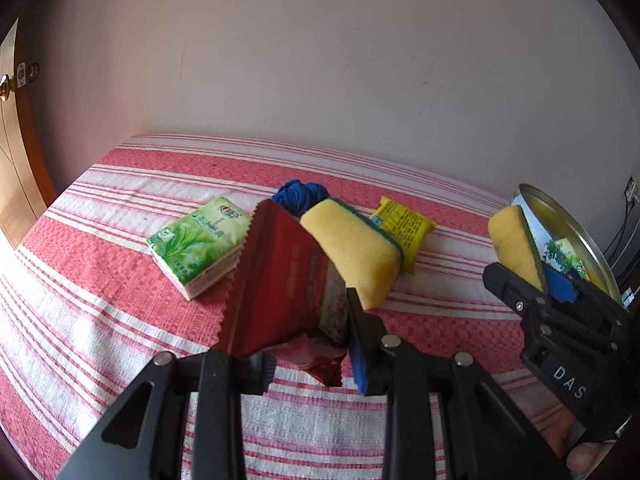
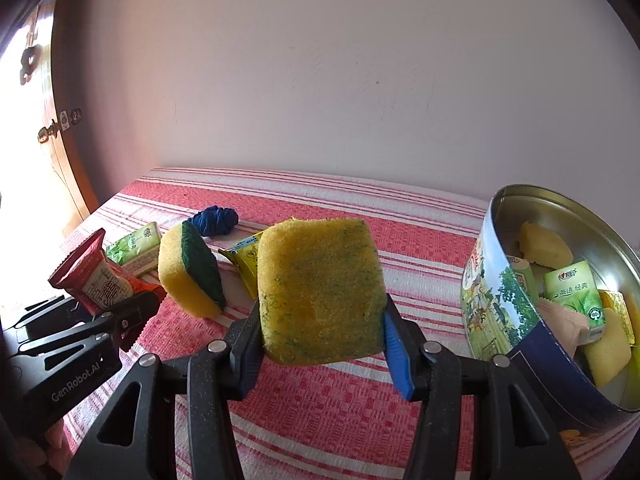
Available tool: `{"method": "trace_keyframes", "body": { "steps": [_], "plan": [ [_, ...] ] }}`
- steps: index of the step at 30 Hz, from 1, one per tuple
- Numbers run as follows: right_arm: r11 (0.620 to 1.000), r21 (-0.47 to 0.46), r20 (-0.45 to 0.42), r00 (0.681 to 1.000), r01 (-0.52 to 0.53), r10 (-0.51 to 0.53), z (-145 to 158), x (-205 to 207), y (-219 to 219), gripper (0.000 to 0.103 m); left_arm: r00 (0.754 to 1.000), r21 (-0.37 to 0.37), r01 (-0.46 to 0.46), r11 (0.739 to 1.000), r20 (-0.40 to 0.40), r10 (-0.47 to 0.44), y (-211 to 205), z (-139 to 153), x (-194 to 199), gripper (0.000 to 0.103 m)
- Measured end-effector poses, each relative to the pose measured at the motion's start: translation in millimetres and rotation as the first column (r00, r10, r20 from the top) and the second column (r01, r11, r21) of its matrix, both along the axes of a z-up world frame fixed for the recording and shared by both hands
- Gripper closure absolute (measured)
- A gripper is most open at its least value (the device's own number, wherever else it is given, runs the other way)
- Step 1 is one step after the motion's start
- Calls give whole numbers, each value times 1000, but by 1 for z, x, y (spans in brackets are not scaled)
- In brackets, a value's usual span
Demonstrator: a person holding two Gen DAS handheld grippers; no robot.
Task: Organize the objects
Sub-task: 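Grasp the red snack packet with the left tool while the right grasps a green-flecked sponge, then carry the red packet and green-flecked sponge over the tin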
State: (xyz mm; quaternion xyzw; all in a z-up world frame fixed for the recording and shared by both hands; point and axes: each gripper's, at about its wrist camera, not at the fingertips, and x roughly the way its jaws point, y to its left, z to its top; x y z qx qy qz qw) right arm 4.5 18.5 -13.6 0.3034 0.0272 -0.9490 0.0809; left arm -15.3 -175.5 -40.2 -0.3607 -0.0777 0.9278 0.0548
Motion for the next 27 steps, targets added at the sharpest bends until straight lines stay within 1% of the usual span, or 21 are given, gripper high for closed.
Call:
{"method": "trace_keyframes", "body": {
  "steps": [5,10,12,14,17,18,20,22,23,27],
  "plan": [
    [1000,9,-80,997,-5,5,8,21,17,49,998,65,19,998,-66,-15,-6,8,11,75],
    [1000,12,-103,995,-7,8,10,30,24,49,993,90,-4,996,-120,15,-13,12,16,75],
    [1000,4,-107,994,-8,8,12,33,28,49,988,81,-20,996,-153,32,-12,16,21,75],
    [1000,-5,-115,993,-9,9,14,32,27,49,981,50,-42,998,-185,50,-10,19,25,75],
    [1000,-20,-135,991,-17,14,20,38,41,49,976,12,-46,999,-214,47,0,24,30,75],
    [1000,-24,-143,990,-19,16,21,40,44,49,974,11,-41,999,-221,42,3,26,32,75],
    [999,-27,-158,987,-18,13,18,36,28,49,970,4,-40,999,-238,39,11,30,36,75],
    [999,-29,-172,985,-14,8,20,43,39,49,967,-9,-38,999,-254,34,20,34,39,75],
    [999,-30,-176,984,-12,7,19,39,45,49,966,-9,-31,999,-258,28,24,36,40,75],
    [999,-36,-195,981,9,-16,20,46,61,49,963,-8,-2,1000,-271,-1,44,42,41,75]
  ]
}}
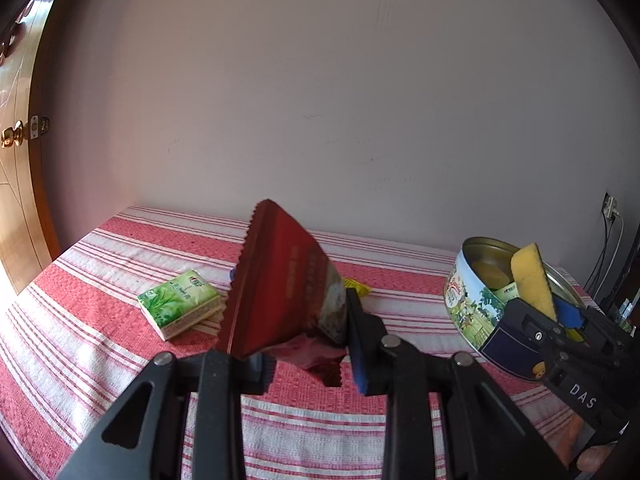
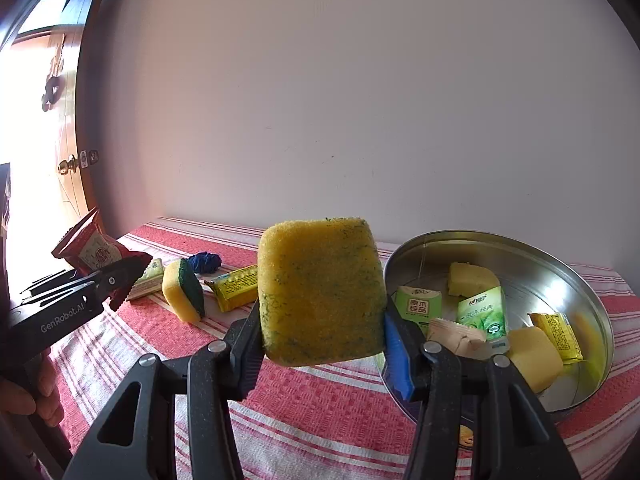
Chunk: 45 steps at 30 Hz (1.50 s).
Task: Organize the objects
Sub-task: 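Carry the red packet and green-flecked sponge over the tin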
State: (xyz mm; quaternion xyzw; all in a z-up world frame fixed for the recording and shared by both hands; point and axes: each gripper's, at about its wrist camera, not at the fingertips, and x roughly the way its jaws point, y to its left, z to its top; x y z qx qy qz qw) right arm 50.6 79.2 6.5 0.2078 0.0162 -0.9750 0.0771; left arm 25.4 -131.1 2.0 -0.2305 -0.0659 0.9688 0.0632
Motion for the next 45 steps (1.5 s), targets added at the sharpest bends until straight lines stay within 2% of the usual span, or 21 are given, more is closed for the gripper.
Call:
{"method": "trace_keyframes", "body": {
  "steps": [6,15,27,45],
  "plan": [
    [999,-37,-25,999,37,-38,7,5,28,49,998,-23,60,998,-19,-61,42,10,-6,75],
    [993,-33,-32,993,115,-117,12,-1,68,49,989,-49,140,989,-31,-141,100,17,-17,75],
    [980,-40,-38,980,193,-194,18,-6,111,49,981,-43,190,981,-19,-191,143,12,-31,75],
    [957,-6,-43,956,290,-290,26,-12,134,48,965,-64,261,963,-11,-263,196,7,-40,75]
  ]
}}
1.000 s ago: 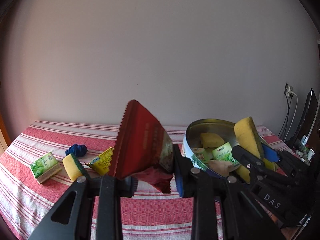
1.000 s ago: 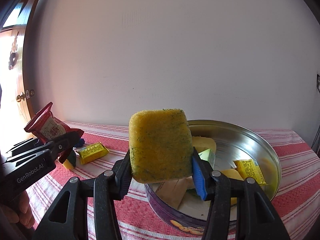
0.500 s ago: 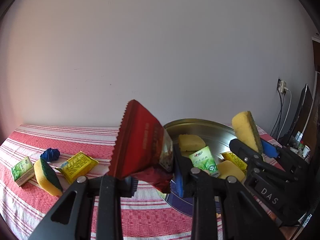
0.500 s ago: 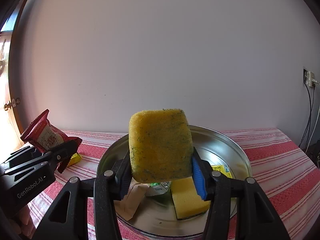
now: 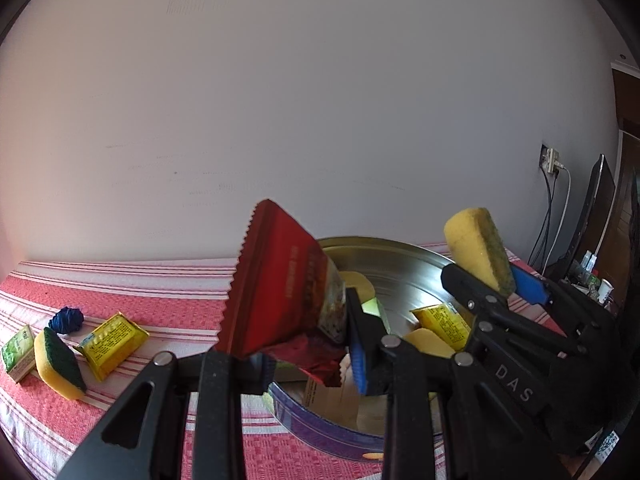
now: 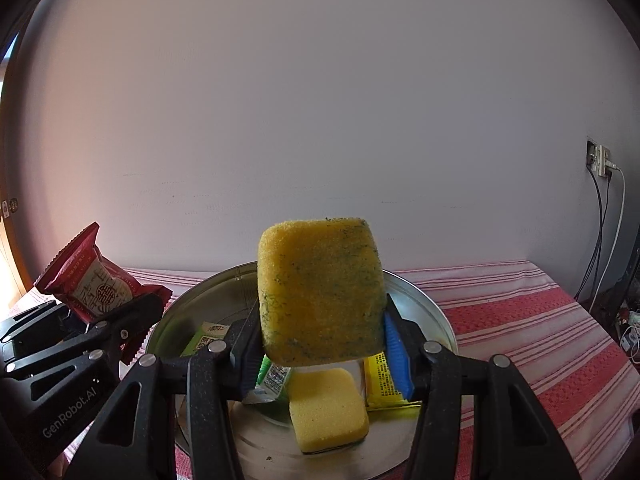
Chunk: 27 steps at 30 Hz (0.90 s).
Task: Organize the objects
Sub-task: 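Carry the red packet and green-flecked sponge over the tin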
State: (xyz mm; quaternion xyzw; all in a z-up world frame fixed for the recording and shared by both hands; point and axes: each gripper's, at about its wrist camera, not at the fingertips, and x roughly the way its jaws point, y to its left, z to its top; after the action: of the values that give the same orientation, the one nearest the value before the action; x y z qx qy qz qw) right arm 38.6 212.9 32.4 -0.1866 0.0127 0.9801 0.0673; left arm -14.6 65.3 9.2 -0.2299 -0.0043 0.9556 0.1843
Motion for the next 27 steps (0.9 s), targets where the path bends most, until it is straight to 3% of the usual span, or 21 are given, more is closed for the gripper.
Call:
{"method": "trace_keyframes", "body": {
  "steps": [14,27],
  "plan": [
    [998,18,33,998,52,-53,3,-10,12,48,999,-9,36,999,38,-36,30,-1,-7,75],
    [997,17,102,992,75,-76,-7,-38,37,48,994,-61,60,996,99,-54,61,-4,-30,75]
  ]
}}
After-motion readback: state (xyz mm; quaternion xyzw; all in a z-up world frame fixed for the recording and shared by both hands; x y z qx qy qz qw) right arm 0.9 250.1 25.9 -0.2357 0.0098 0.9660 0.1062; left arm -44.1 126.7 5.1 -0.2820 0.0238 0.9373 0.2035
